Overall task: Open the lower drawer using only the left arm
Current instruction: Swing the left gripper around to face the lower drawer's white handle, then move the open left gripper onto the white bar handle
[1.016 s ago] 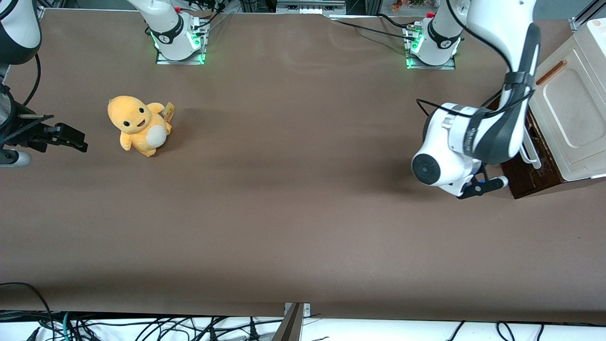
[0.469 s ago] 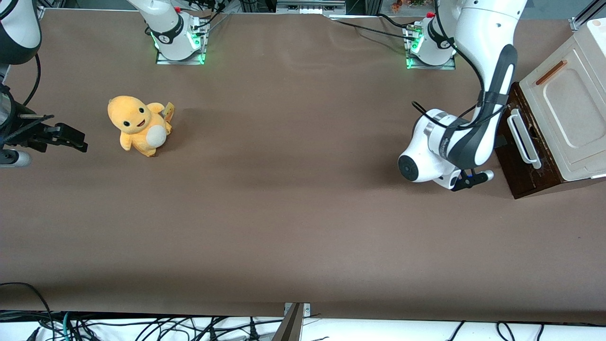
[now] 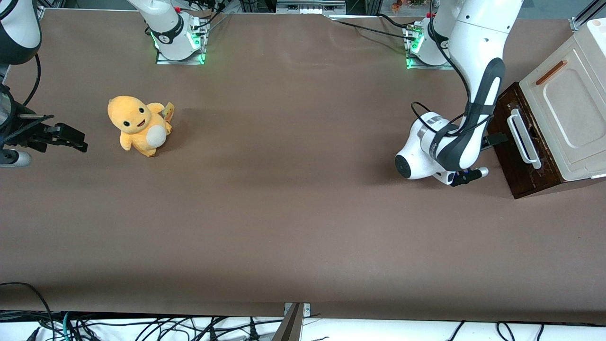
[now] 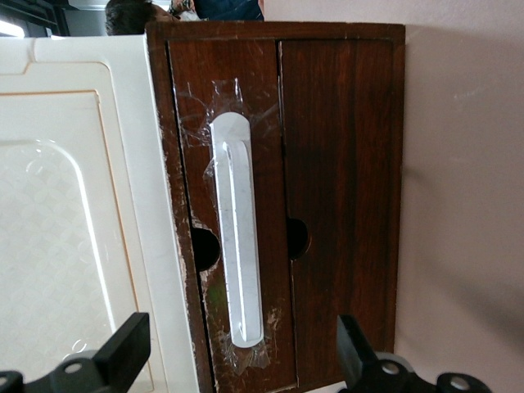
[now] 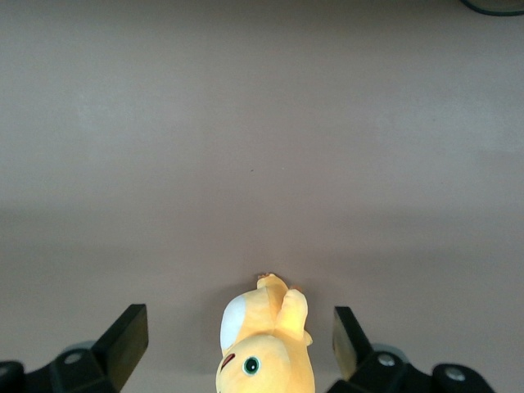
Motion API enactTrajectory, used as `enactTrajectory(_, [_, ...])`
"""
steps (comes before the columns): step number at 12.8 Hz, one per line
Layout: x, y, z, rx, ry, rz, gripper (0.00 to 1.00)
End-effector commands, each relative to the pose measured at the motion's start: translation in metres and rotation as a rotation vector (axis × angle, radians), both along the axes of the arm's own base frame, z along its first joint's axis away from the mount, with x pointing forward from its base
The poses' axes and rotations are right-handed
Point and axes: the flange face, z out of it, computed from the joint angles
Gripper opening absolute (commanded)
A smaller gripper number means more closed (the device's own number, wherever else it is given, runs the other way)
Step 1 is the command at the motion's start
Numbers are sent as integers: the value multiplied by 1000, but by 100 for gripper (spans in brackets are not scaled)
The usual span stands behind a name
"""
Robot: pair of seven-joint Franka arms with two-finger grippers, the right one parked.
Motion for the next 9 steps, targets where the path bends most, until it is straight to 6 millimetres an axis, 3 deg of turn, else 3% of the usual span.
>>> enactTrajectory(1, [-2,4,0,44,-1,-12,100])
enactTrajectory(6, [-5,34,-4,123,28,-29,100])
enactTrajectory(9, [-4,39,-6,123,24,-21,100])
